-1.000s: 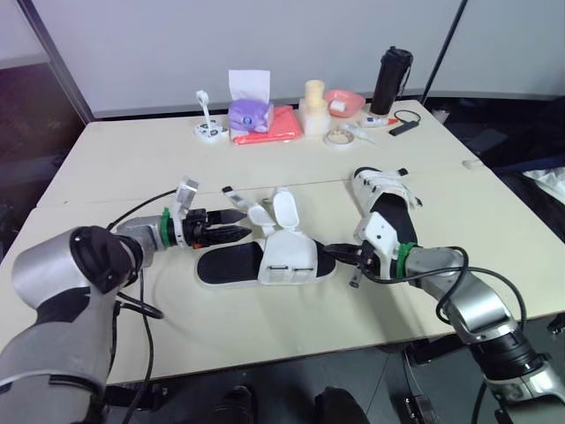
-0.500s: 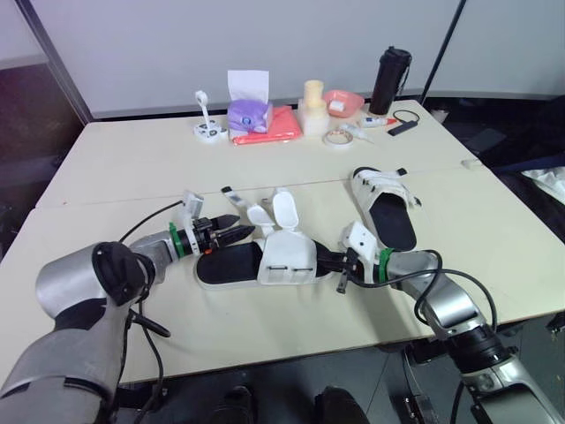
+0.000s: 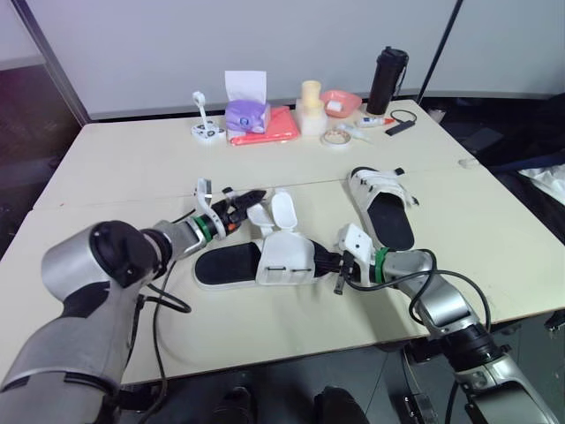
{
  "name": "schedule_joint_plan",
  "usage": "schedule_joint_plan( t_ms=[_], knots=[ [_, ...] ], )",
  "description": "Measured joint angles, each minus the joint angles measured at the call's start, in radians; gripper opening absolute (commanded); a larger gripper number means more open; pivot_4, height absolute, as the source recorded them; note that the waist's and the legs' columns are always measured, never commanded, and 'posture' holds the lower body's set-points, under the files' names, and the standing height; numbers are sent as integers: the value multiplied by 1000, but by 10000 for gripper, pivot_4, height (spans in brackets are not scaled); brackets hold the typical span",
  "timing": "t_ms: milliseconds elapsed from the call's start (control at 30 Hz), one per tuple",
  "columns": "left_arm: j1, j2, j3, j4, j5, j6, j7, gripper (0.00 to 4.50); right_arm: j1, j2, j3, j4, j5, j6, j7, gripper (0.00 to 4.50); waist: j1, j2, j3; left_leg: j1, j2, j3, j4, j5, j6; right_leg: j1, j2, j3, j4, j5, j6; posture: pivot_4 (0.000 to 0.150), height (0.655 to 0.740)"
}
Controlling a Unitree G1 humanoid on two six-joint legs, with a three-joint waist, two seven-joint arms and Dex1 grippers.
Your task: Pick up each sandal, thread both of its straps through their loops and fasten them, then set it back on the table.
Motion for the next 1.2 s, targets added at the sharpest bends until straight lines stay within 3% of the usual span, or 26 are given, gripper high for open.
schedule_joint_plan(
  t_ms=[300, 500, 700, 1033, 1200],
  knots=[
    [5, -53, 20, -5, -129, 91, 141, 45000, 0, 1, 1, 0, -6, -2, 0, 828, 1, 0, 0, 3, 0, 1, -1, 0, 0, 2, 0, 0, 0, 0, 0, 1500, 7400],
    [95, -139, 37, -151, -203, 155, 159, 45000, 0, 3, 2, 2, -14, -8, 0, 828, 1, 0, 0, 4, 0, 1, -1, 0, 0, 3, 0, 1, 0, 0, 0, 1500, 7400],
    [160, -224, 35, -446, -274, 260, 201, 45000, -2, 7, 2, 6, -23, -11, 0, 828, 2, 0, 0, 5, 0, 1, 0, 0, -1, 4, 0, 1, 0, 0, 0, 1500, 7400],
    [425, -385, 10, -1167, -452, 542, 366, 45000, -1, 8, 1, 5, -25, -9, -3, 828, 4, 0, 0, 5, 1, 0, 0, 0, -1, 4, 0, 3, 0, 1, -1, 1500, 7400],
    [496, -428, -13, -1422, -563, 650, 398, 45000, -1, 8, 1, 6, -28, -10, -4, 828, 6, 0, 0, 6, 1, 0, 0, 0, -1, 4, 0, 3, -1, 1, -2, 1500, 7400]
  ],
)
